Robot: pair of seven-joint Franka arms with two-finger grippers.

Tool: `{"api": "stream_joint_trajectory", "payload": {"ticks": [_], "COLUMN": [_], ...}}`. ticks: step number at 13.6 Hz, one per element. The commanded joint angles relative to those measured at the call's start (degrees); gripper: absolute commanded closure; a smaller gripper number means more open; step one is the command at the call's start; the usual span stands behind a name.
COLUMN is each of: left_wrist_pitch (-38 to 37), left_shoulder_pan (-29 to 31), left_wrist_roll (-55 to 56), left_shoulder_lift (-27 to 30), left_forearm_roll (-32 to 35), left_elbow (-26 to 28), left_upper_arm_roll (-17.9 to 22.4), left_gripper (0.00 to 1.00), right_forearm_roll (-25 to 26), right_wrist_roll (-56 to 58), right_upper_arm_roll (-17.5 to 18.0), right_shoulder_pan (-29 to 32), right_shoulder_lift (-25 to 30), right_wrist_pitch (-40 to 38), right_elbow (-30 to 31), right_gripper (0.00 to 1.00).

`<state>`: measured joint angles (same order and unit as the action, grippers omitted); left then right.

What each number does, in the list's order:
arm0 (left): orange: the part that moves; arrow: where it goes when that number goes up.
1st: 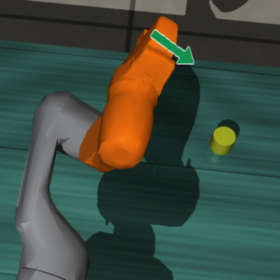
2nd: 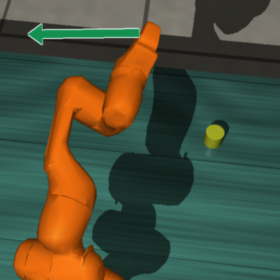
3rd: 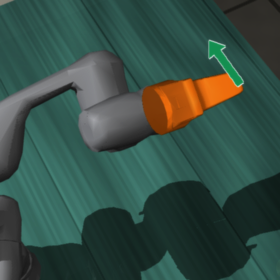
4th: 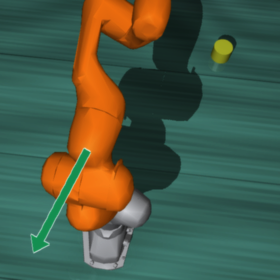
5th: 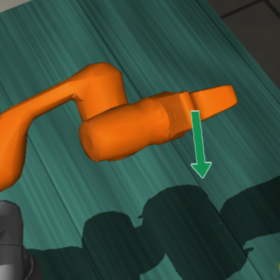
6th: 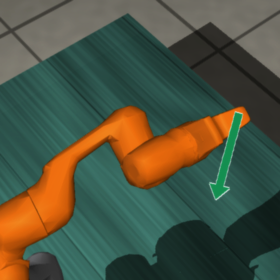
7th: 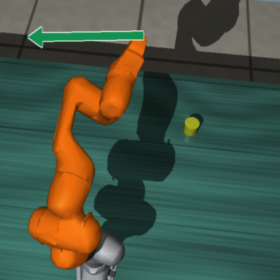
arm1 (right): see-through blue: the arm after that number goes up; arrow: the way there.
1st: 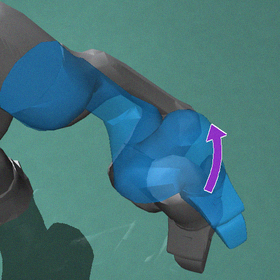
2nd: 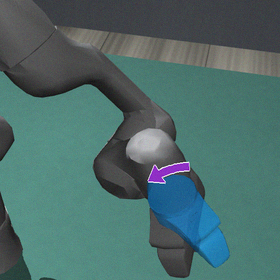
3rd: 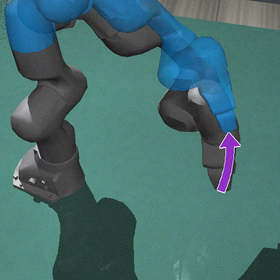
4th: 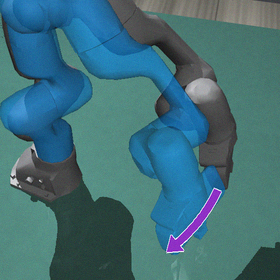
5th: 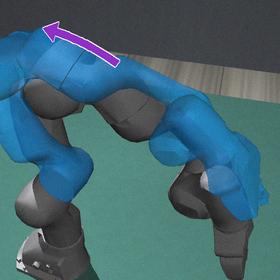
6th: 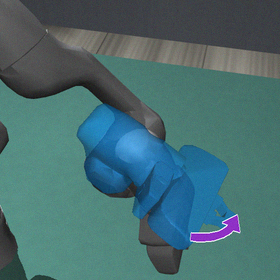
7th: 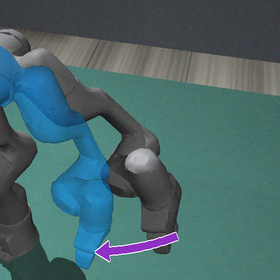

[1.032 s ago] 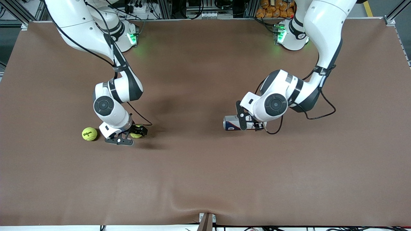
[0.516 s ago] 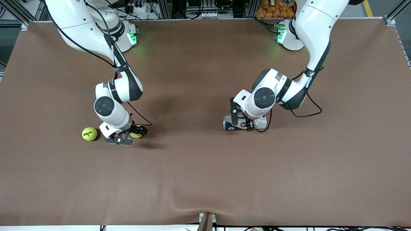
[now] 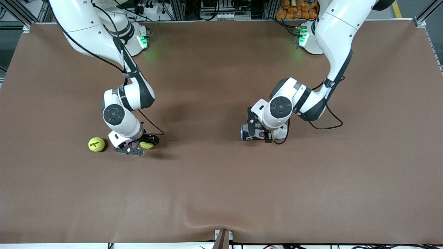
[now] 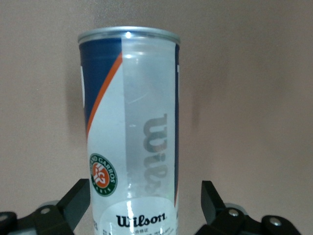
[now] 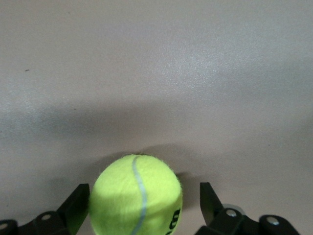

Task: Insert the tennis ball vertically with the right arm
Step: 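Grasp the ball with the right gripper while the left gripper grasps the can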

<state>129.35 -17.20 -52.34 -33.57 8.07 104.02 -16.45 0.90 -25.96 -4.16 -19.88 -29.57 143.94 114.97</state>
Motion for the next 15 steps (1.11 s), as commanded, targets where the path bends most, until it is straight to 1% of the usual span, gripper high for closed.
{"api": "stream_joint_trajectory", "payload": {"ticks": [1, 2, 3, 4, 5, 6, 7, 8, 9, 10, 12, 15], "left_wrist_pitch": [2.05, 2.75, 3.36, 3.63, 3.72, 3.72, 3.63, 3.63, 3.54, 3.37, 3.02, 2.84], "left_shoulder_pan": [-0.29, -0.29, -0.29, -0.29, -0.38, -0.38, -0.55, -0.99, -0.91, -0.73, -0.12, 0.59], "left_wrist_roll": [0.13, 0.13, 0.13, 0.22, 0.22, 0.22, 0.3, 0.3, 0.22, -0.04, -0.4, -1.01], "left_shoulder_lift": [-0.88, -1.41, -1.93, -2.29, -2.46, -2.47, -2.47, -2.38, -2.29, -2.03, -1.5, 1.04], "left_forearm_roll": [2.3, 2.83, 3.35, 3.62, 3.62, 3.62, 3.62, 3.62, 3.62, 3.62, 3.62, 2.66], "left_elbow": [0.31, 0.31, 0.31, 0.31, 0.22, 0.22, 0.22, 0.22, 0.13, 0.04, -0.13, -0.84], "left_upper_arm_roll": [0.1, 0.1, 0.1, 0.1, 0.1, 0.1, 0.1, 0.1, 0.1, 0.1, 0.01, -0.16], "left_gripper": [0.0, 0.0, 0.0, 0.0, 0.0, 0.0, 0.07, 0.23, 0.4, 0.45, 0.44, 0.41], "right_forearm_roll": [0.24, 0.24, 0.24, 0.24, 0.24, 0.24, 0.24, 0.24, 0.24, 0.24, 0.16, 0.24], "right_wrist_roll": [-1.11, -1.11, -1.11, -1.11, -1.2, -1.72, -1.99, -2.34, -3.04, -3.48, -3.75, -4.36], "right_upper_arm_roll": [0.12, 0.12, 0.12, 0.12, 0.12, 0.12, 0.12, 0.12, 0.12, 0.12, 0.12, 0.03], "right_shoulder_pan": [-0.16, -0.25, -0.25, -0.69, -1.21, -1.22, -1.3, -1.57, -1.66, -1.66, -1.57, -1.48], "right_shoulder_lift": [-0.13, -0.13, -0.13, -0.05, -0.05, 0.04, 0.22, 0.74, 1.53, 2.58, 5.21, 8.47], "right_wrist_pitch": [0.64, 0.64, 0.64, 0.64, 0.64, 0.46, 0.2, -0.06, -0.5, -1.9, -7.07, -20.67], "right_elbow": [0.35, 0.26, 0.26, 0.17, -0.09, -0.35, -0.53, -0.88, -0.97, -1.23, -3.16, -9.74], "right_gripper": [0.12, 0.19, 0.33, 0.51, 0.64, 0.75, 0.88, 0.97, 1.0, 1.0, 1.0, 1.0]}}
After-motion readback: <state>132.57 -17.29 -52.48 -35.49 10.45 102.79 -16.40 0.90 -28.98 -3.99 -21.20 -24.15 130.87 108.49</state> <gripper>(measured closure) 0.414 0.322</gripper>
